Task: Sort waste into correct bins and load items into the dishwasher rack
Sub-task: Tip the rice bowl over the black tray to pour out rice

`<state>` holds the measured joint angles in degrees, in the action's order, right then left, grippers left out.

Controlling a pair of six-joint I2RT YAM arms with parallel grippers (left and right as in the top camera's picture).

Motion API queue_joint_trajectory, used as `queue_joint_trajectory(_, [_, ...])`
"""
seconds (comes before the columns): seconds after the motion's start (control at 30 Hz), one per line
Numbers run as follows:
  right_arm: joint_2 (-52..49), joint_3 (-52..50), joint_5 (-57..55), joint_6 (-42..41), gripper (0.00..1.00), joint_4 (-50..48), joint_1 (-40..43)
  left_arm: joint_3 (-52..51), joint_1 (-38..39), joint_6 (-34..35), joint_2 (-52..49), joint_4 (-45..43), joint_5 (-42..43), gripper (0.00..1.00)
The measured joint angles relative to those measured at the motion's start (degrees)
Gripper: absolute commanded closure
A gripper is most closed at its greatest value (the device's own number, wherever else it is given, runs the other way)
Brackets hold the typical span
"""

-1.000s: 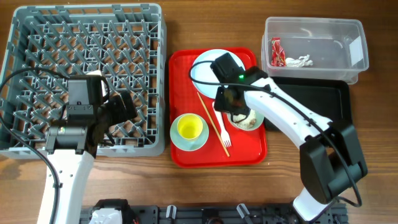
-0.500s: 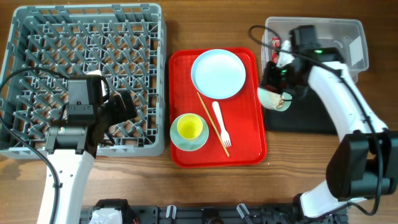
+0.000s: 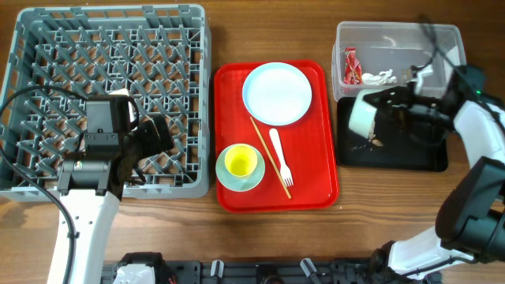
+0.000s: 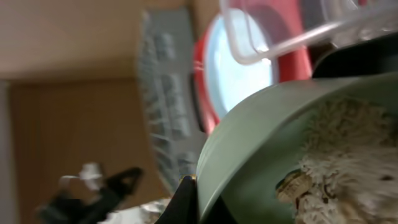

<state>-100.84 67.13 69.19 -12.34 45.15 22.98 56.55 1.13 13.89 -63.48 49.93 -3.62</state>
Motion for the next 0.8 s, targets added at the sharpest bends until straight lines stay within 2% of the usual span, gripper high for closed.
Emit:
queue_joint_trajectory(0.33, [-0.2,0.0,10.5,-15.6,0.96,-6.4,9.2,0.0,0.0,0.0,0.0,0.0,0.0,0.0])
queue_joint_trajectory(0.57, [-0.2,0.0,19.5,-24.4,0.96,-9.7,10.2,0.0,0.0,0.0,0.0,0.0,0.0,0.0])
queue_joint_trajectory(0.8, [-0.2,0.0,20.1,-29.4,0.96,-11.3,10.2,0.0,0.0,0.0,0.0,0.0,0.0,0.0])
